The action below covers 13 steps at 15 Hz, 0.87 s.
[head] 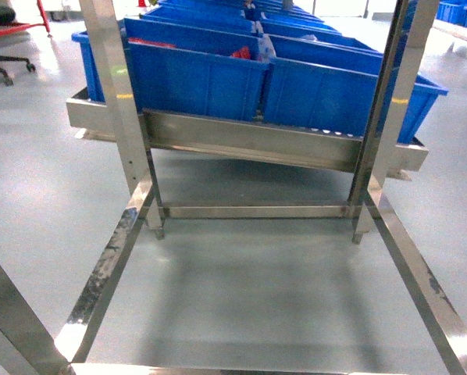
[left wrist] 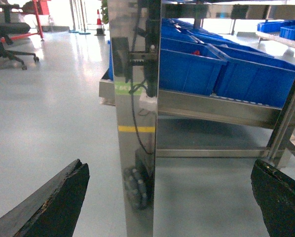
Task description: Pick capacitor and pack into box
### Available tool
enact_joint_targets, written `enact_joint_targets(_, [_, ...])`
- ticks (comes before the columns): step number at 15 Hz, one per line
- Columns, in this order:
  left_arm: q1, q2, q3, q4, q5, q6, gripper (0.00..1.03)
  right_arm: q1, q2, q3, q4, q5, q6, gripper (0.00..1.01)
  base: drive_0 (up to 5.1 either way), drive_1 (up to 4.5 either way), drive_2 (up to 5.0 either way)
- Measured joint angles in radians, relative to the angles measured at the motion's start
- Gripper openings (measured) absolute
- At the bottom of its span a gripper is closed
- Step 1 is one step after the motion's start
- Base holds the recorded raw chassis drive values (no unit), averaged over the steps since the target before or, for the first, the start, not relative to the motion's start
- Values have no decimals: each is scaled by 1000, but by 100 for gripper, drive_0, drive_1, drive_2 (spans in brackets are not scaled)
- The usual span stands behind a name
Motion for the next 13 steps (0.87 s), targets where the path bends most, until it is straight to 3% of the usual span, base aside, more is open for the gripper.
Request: enact_joint_targets(13, [0, 0, 0, 0, 0, 0, 98, 0, 0, 0, 0, 0, 0, 98, 0, 0, 0])
